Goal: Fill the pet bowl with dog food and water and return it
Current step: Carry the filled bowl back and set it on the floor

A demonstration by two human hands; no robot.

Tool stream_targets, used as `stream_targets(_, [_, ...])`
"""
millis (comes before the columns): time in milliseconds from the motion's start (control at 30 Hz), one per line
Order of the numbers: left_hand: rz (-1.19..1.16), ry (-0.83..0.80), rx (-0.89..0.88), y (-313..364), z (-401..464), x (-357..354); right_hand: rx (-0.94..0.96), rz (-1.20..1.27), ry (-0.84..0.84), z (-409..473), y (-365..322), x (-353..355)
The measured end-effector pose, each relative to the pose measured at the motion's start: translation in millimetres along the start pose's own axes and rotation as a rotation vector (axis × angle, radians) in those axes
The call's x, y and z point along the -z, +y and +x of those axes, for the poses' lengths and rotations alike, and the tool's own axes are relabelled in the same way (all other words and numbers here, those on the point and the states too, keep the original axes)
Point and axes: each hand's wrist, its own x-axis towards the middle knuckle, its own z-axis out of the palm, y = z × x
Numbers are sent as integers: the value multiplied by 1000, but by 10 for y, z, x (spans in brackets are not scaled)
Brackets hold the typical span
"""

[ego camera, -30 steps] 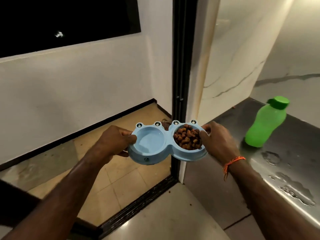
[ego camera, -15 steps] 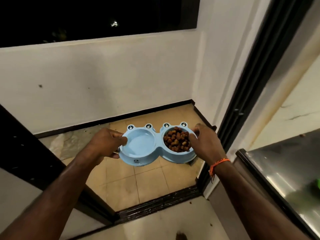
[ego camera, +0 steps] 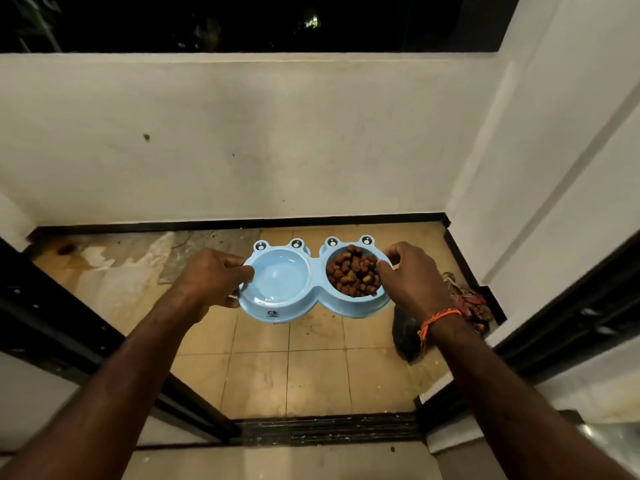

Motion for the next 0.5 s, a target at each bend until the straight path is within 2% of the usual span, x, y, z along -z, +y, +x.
stream_targets(233, [-20, 37, 50, 1, 869, -89, -38, 18, -73, 821, 16, -432])
stream_targets(500, [-26, 19, 68, 31, 2014, -182, -87, 61, -62, 1700, 107, -996])
